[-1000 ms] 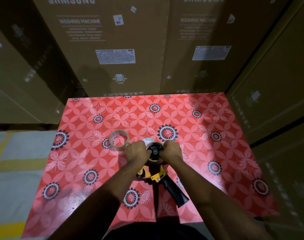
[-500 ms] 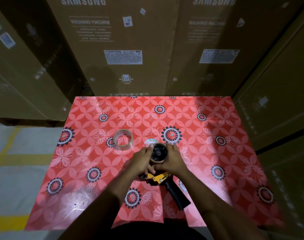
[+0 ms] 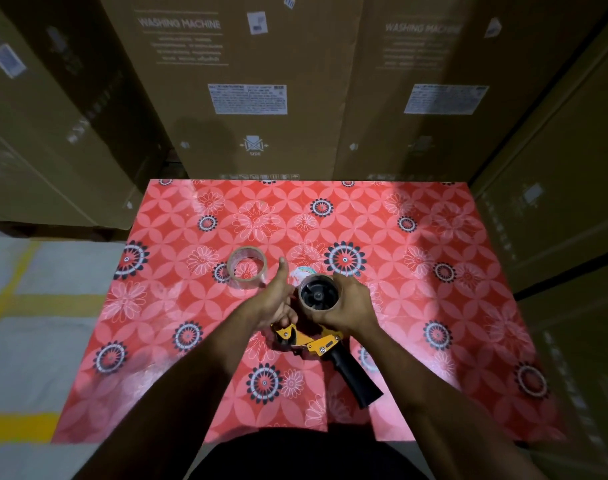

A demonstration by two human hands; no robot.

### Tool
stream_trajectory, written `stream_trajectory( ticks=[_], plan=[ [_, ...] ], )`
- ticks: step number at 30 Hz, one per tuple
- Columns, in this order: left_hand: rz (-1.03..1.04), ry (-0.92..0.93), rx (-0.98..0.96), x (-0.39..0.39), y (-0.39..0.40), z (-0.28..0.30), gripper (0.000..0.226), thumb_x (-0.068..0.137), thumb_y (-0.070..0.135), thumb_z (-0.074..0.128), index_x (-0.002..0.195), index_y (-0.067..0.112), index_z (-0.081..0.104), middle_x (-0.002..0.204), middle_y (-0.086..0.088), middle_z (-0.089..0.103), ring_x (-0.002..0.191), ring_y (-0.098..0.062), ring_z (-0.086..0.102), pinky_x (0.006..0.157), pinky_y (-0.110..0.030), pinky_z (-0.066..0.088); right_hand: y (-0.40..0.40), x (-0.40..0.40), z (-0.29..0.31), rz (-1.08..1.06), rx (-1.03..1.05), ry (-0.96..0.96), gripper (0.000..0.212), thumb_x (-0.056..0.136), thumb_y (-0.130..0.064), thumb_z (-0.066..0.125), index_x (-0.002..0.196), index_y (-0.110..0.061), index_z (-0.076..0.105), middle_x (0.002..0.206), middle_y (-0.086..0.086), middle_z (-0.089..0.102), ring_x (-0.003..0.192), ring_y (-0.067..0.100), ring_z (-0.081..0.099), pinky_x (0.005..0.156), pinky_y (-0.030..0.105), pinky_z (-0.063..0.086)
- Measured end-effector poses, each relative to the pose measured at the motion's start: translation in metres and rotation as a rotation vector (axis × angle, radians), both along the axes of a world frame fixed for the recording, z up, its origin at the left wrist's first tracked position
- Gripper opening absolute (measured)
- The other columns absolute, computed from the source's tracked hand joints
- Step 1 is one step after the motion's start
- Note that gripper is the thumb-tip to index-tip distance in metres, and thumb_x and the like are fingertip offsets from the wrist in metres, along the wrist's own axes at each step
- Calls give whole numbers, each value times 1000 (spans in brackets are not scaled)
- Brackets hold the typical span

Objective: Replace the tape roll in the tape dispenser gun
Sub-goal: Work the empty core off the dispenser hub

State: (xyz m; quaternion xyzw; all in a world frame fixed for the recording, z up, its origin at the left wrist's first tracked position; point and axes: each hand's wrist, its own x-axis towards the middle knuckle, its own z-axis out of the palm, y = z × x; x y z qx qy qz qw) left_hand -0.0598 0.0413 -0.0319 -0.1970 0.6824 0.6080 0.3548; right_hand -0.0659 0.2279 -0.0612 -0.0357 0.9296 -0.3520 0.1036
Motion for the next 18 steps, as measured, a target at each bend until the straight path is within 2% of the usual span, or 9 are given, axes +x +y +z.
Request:
stream_trajectory(
  ticks=[2,5,7,9,11,13,14,16,18],
  plan=[
    [-23,-14,3,1,1,0,113,83,85,0,155,0,23,85,-17,66,53,-13,53,45,-24,39,3,-1,4,27,-23,-7,72,52,-51,86,115,-23,65,100,-12,72,87,4,67,71,5,46],
    [-37,-18,26,0,4,2,109,86,81,0,152,-1,28,91,-19,66,49,-12,56,43,-23,42,-2,-1,7,76,10,-28,85,52,-40,85,126,-16,53,113,-1,68,100,17,66,77,18,48],
    [-58,0,35,-1,3,-1,111,82,85,1,155,4,23,104,-28,64,49,-13,54,44,-23,44,-10,0,9,78,25,-39,92,51,-46,88,126,-13,47,117,3,60,103,20,60,81,27,51],
    [-81,3,33,-1,4,0,111,79,89,3,159,11,12,117,-32,63,50,-14,54,45,-23,45,-14,0,9,39,63,-18,95,50,-54,87,125,-14,45,117,3,48,99,18,50,81,30,49],
    [-66,16,32,0,5,0,107,85,83,1,156,5,20,109,-24,68,51,-14,59,44,-23,47,-12,-1,5,33,48,-1,91,52,-51,88,125,-14,49,115,4,43,98,16,47,79,27,43],
    [-26,3,37,2,5,-1,108,87,79,0,149,-2,35,92,-20,71,52,-15,64,45,-23,50,-6,-4,3,69,22,15,87,52,-47,88,126,-15,55,113,3,50,101,17,51,79,23,38],
    [-17,7,40,2,5,-2,107,87,79,1,148,-2,36,90,-21,71,52,-16,65,46,-24,51,-3,-5,1,76,13,31,86,52,-46,88,127,-16,57,113,2,55,103,17,53,80,22,36],
    [-40,29,51,2,6,-2,106,85,82,3,155,6,27,112,-34,66,51,-17,65,46,-25,53,-2,-4,0,67,-16,29,89,53,-41,89,131,-16,56,118,2,60,108,18,57,84,22,39],
    [-68,48,57,0,9,-2,108,81,86,5,158,11,17,130,-42,54,50,-17,66,45,-25,53,-5,-3,3,78,-32,-15,98,53,-36,89,139,-14,48,129,3,60,117,20,57,93,26,45]
  ],
)
